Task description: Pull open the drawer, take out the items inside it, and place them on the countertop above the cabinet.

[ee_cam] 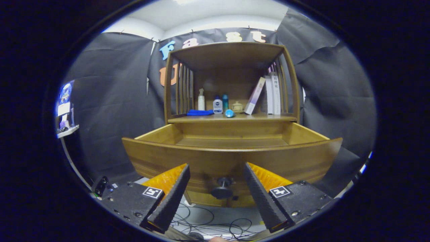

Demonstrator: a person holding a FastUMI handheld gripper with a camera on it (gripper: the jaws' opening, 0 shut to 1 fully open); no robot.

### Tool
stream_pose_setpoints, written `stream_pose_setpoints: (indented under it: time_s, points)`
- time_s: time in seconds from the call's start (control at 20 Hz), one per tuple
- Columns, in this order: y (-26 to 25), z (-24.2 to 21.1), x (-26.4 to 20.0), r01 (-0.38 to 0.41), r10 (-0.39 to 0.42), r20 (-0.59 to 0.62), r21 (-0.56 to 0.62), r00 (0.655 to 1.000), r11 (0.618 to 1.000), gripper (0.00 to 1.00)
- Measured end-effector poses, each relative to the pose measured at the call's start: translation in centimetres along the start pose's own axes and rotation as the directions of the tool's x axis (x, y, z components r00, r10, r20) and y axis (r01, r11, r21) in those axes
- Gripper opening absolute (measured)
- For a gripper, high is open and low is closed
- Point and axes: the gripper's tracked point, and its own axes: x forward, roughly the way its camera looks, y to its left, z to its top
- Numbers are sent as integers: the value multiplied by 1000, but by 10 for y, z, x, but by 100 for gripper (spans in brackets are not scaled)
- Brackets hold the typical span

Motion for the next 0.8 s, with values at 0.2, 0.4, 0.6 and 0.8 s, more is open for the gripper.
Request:
stream_pose_setpoints:
  time_s: [0.2, 0.4, 0.6, 0.8]
  points:
    - [-4, -16, 19, 54, -54, 3, 29, 999, 998, 100]
    - [-6, -30, 28, 89, -89, 0, 44, 996, 995, 100]
    - [-4, -33, 26, 139, -139, 16, 8, 990, 990, 100]
    - [-4, -31, 39, 161, -161, 8, -15, 987, 987, 100]
